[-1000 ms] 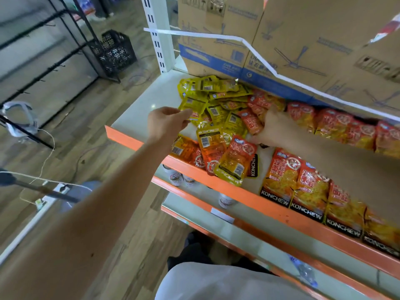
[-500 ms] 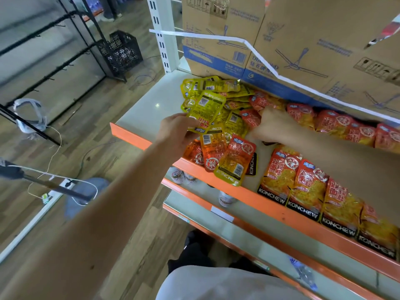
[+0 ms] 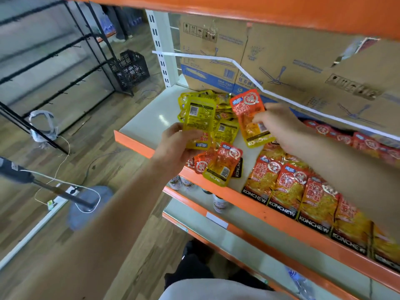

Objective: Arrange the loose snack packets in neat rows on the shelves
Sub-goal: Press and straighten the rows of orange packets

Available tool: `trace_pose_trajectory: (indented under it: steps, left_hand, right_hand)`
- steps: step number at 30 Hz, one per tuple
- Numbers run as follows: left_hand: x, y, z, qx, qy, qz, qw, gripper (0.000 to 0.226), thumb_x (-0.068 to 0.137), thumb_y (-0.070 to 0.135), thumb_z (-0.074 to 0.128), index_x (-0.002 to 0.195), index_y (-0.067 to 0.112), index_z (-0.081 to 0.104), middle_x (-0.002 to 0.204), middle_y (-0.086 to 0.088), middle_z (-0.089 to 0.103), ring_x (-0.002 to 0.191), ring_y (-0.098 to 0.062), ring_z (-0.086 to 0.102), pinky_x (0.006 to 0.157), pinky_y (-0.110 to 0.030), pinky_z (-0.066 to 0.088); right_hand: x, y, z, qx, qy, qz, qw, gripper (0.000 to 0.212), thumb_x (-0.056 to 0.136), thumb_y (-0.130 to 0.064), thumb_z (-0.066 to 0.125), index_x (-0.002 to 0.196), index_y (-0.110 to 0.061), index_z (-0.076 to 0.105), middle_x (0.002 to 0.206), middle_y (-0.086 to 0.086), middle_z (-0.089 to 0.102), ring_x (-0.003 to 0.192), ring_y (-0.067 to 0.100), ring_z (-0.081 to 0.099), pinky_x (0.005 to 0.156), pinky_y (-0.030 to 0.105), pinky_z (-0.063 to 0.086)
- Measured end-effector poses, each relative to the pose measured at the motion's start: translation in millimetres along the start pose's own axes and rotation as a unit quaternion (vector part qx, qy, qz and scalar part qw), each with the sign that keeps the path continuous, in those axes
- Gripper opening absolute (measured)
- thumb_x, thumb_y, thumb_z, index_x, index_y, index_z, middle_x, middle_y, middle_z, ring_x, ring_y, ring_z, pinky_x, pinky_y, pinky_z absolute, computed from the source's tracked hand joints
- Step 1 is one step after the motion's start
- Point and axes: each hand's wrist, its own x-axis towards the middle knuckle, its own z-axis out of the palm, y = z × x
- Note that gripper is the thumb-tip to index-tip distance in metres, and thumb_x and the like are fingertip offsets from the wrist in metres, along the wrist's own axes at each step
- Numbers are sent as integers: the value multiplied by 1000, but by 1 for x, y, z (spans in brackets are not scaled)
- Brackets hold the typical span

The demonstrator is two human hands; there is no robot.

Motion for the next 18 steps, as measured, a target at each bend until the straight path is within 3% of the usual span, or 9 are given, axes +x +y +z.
trace_pose_trajectory:
  steps: [3, 7, 9, 12, 14, 15, 17, 18]
  left_hand:
    - [-27, 5, 2, -15, -4, 28, 999, 27, 84, -8, 67, 97, 12, 53, 93, -16, 68, 74, -33, 70, 51, -31, 57]
    - [-58, 16, 8, 16, 3, 53, 998, 19, 82, -1, 71, 95, 12, 64, 80, -5, 67, 66, -22, 66, 51, -25, 51]
    - [-72, 20, 11, 2, 4, 56, 998, 12, 83, 0, 69, 88, 11, 66, 74, -5, 62, 58, -18, 53, 47, -23, 41]
    - [-91, 27, 18, -46, 12, 43, 998, 10, 81, 2, 71, 85, 10, 67, 85, -12, 52, 61, -17, 39, 44, -23, 32]
    - [-108, 31, 25, -50, 6, 40, 998, 7, 83, 6, 71, 87, 11, 71, 90, -12, 57, 67, -20, 47, 53, -30, 44]
    - [-118, 32, 30, -45, -1, 40, 998, 7, 85, 9, 69, 91, 11, 72, 91, -11, 62, 73, -23, 54, 66, -37, 52]
    - [-139, 34, 40, -35, -12, 41, 998, 12, 89, 12, 66, 100, 11, 71, 96, -10, 67, 86, -28, 62, 91, -48, 54]
    - [-151, 34, 44, -28, -15, 45, 998, 14, 90, 13, 65, 103, 12, 70, 98, -10, 68, 88, -28, 64, 92, -48, 55]
  right_hand:
    - [-23, -8, -14, 106, -27, -3, 994, 7, 73, -22, 65, 76, -16, 67, 66, 2, 67, 66, 24, 62, 68, 33, 44]
    - [-54, -16, -34, 197, -59, 41, 978, 45, 68, -24, 64, 108, -4, 69, 91, 19, 69, 77, 32, 64, 71, 40, 47]
    - [-71, -20, -43, 221, -66, 40, 972, 36, 80, -16, 63, 112, 0, 67, 94, 23, 68, 77, 32, 65, 74, 44, 49]
    - [-101, -24, -58, 217, -66, 25, 974, 19, 92, -7, 56, 104, -5, 69, 92, 20, 70, 76, 30, 66, 83, 54, 51]
    - [-126, -28, -66, 219, -64, 9, 974, 16, 92, -6, 56, 98, -8, 70, 86, 17, 71, 75, 30, 67, 87, 59, 51]
    - [-138, -32, -69, 224, -65, 2, 973, 16, 92, -5, 56, 97, -9, 71, 86, 16, 71, 75, 30, 67, 89, 60, 51]
    - [-166, -37, -76, 232, -62, -8, 971, 17, 92, -4, 56, 96, -9, 71, 87, 16, 72, 77, 30, 68, 88, 59, 52]
    - [-181, -38, -80, 233, -62, -13, 970, 17, 92, -4, 56, 97, -9, 72, 89, 17, 73, 78, 31, 69, 86, 58, 53]
